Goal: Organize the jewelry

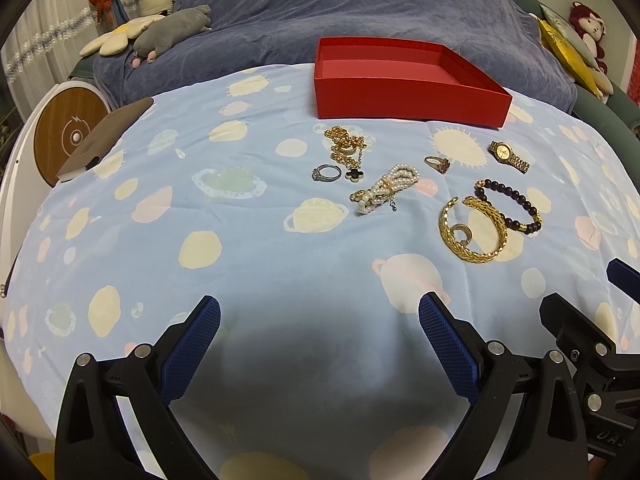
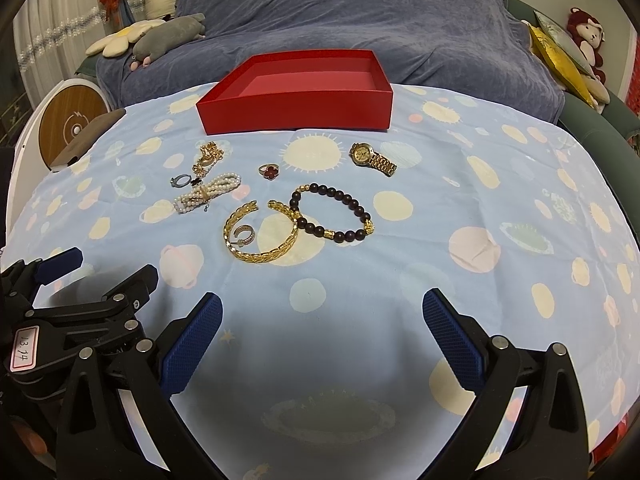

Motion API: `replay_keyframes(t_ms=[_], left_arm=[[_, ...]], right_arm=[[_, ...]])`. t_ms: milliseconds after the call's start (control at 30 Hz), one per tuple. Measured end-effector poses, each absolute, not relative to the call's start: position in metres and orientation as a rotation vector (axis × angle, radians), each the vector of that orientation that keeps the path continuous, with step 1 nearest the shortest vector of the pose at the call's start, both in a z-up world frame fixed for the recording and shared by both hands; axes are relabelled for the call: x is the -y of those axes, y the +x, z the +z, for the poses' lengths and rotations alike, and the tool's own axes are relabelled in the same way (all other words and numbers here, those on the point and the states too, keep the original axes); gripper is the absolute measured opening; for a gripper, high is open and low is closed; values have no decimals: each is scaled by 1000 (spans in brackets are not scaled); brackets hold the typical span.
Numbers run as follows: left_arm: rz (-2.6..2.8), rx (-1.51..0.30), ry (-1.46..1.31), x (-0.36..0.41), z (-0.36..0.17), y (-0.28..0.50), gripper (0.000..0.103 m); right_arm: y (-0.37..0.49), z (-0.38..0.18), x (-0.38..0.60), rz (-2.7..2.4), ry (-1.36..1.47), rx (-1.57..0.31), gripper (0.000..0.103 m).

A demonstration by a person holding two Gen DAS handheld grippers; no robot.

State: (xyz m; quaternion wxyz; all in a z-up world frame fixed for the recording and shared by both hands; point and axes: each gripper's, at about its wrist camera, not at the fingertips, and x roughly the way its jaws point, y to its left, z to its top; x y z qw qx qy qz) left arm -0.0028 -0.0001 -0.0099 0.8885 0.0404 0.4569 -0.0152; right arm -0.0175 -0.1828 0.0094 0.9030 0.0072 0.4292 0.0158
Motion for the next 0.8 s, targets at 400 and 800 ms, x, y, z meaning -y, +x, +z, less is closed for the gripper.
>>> replay_keyframes(t_ms=[400, 800], left_arm=[[-24, -947, 81, 1, -8, -5, 97], [-22, -949, 91, 1, -9, -7, 97]], right_arm=[[-22, 11, 182, 31, 10, -888, 98], [-24, 10, 181, 32, 1, -887, 98]])
